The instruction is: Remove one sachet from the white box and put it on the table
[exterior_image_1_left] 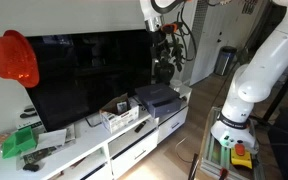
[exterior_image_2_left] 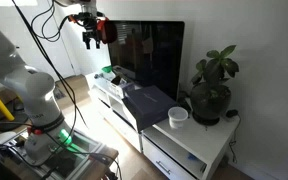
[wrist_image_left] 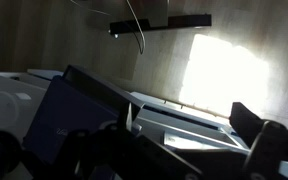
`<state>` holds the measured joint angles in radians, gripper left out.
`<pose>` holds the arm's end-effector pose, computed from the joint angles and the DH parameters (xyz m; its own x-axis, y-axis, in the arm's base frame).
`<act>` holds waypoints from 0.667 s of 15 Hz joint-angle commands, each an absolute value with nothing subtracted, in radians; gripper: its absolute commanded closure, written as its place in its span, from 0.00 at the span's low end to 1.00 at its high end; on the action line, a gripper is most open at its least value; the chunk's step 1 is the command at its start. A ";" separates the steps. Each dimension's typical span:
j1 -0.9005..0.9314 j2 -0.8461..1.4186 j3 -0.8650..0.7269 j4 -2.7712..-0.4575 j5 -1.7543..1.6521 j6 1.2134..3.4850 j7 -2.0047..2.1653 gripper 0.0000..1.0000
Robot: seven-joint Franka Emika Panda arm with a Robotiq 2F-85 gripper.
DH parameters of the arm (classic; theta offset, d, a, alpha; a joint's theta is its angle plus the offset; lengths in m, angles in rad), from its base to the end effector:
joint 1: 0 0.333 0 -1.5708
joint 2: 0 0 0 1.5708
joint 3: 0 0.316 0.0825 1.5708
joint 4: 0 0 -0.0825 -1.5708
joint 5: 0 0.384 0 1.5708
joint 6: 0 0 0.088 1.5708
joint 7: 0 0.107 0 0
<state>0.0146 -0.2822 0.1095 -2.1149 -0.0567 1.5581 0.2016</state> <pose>0.4365 0.0519 0.5124 0.9637 -0.0938 -0.2500 -0.0605 -0.9886 0.1379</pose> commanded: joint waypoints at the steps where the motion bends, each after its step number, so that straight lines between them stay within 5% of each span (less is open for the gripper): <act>1: 0.024 -0.281 0.101 -2.113 -0.059 1.556 0.203 0.00; 10: 0.035 -0.257 0.122 -2.122 -0.079 1.569 0.221 0.00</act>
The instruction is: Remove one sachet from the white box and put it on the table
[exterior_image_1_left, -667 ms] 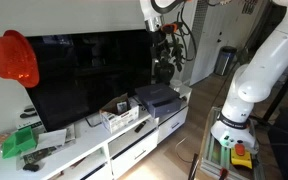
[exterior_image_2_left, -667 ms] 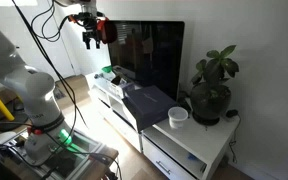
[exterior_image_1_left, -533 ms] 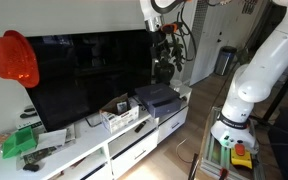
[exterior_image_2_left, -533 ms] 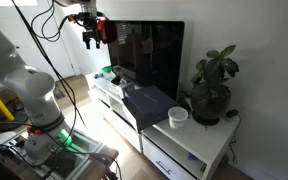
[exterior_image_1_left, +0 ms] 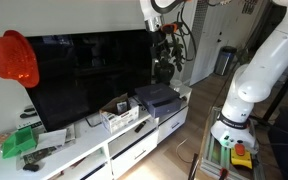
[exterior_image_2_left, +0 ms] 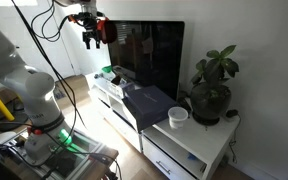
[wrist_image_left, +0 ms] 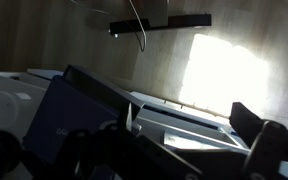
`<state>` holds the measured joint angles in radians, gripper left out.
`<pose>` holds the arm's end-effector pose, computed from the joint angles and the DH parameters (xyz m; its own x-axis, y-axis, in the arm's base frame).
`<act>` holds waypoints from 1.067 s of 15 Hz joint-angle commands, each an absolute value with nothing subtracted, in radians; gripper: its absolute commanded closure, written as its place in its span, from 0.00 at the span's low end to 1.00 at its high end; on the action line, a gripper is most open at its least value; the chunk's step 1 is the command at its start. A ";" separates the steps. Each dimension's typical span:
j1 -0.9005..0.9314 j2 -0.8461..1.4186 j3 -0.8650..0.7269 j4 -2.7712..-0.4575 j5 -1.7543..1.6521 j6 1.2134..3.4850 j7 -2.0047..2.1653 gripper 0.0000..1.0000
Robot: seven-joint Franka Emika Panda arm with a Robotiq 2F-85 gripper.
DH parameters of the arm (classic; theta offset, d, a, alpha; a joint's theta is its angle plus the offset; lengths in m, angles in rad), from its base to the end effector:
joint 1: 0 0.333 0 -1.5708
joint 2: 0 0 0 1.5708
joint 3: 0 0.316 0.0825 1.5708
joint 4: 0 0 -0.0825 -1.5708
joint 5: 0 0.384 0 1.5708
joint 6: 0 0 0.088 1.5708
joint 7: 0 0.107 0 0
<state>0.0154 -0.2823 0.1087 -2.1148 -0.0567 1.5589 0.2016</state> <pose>0.4366 0.0519 0.5126 0.9639 -0.0936 -0.2491 -0.0605 -0.9887 0.1375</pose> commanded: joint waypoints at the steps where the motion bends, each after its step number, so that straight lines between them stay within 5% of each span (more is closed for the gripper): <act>1: 0.038 -0.248 0.137 -2.141 -0.084 1.626 0.276 0.00; 11: 0.080 -0.046 0.237 -2.315 -0.495 2.391 0.824 0.00; 16: 0.105 -0.032 0.213 -2.308 -0.467 2.377 0.790 0.00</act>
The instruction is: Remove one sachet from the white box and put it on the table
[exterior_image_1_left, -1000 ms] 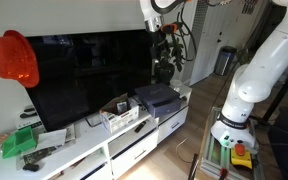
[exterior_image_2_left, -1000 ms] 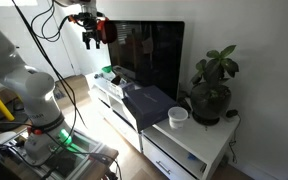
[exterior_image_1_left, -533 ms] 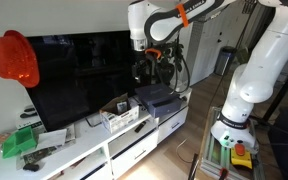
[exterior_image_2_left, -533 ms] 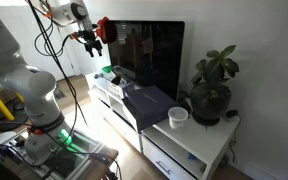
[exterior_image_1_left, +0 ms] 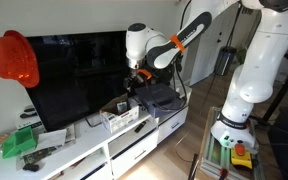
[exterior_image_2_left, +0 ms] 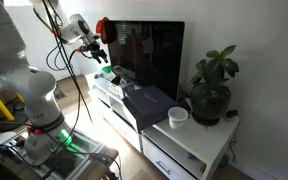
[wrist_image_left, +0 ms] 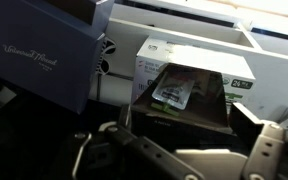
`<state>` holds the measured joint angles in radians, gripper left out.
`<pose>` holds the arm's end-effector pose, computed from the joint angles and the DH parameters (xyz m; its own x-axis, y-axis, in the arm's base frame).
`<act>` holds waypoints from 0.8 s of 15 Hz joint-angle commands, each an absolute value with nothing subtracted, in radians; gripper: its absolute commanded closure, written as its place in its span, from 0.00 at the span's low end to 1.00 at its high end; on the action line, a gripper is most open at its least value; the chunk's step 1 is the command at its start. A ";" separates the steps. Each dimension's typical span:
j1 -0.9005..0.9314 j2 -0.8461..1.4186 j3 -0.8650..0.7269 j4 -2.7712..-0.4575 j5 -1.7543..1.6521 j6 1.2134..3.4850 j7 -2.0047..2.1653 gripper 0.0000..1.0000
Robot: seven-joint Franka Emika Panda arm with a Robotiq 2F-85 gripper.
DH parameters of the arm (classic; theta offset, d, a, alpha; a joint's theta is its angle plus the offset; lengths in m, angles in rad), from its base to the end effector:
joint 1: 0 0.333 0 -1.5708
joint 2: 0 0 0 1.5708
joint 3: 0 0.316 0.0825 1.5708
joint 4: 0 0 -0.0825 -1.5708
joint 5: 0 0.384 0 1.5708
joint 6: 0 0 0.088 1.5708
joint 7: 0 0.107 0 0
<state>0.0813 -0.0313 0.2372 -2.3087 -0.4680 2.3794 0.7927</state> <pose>0.4927 0.1578 0.3678 0.9545 -0.1114 0.2765 -0.1750 -0.9603 0.2171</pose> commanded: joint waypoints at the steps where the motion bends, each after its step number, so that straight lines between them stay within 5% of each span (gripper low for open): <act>1: 0.105 -0.034 0.213 -2.308 -0.467 2.378 0.791 0.00; 12: 0.117 0.120 0.172 -2.274 -0.583 2.380 1.091 0.00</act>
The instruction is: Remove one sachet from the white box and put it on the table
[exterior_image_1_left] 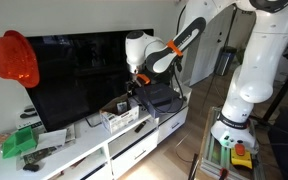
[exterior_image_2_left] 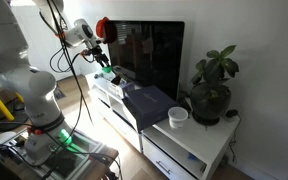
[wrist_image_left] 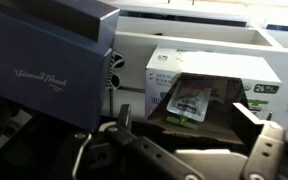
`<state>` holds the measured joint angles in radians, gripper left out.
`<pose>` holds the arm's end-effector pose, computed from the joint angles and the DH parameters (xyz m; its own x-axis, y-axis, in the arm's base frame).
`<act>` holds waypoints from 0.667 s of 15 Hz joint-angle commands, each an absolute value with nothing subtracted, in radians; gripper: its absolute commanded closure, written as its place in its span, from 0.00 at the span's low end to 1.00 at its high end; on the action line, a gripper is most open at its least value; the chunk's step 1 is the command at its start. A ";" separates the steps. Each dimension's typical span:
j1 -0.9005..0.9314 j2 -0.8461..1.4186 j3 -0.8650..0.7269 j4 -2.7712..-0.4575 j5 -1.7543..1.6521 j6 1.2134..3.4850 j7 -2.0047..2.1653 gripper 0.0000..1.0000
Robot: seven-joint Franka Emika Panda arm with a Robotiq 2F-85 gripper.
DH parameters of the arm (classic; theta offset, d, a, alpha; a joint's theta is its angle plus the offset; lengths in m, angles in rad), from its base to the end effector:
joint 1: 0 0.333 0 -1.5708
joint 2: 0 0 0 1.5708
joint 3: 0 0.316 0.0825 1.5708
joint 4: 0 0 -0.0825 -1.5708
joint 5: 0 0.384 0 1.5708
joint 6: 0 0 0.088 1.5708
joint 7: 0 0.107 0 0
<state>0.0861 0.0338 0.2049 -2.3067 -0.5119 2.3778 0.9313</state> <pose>0.4988 0.1440 0.3357 0.9369 -0.2312 0.2620 -0.2928 -0.9287 0.2274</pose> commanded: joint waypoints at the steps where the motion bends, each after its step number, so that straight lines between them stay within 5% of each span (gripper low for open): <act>1: 0.128 0.147 0.159 -2.270 -0.623 2.389 1.158 0.00; 10: 0.213 0.313 0.072 -2.230 -0.918 2.484 1.440 0.00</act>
<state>0.2073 0.3158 0.0777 -2.2289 -0.9259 2.4841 1.4464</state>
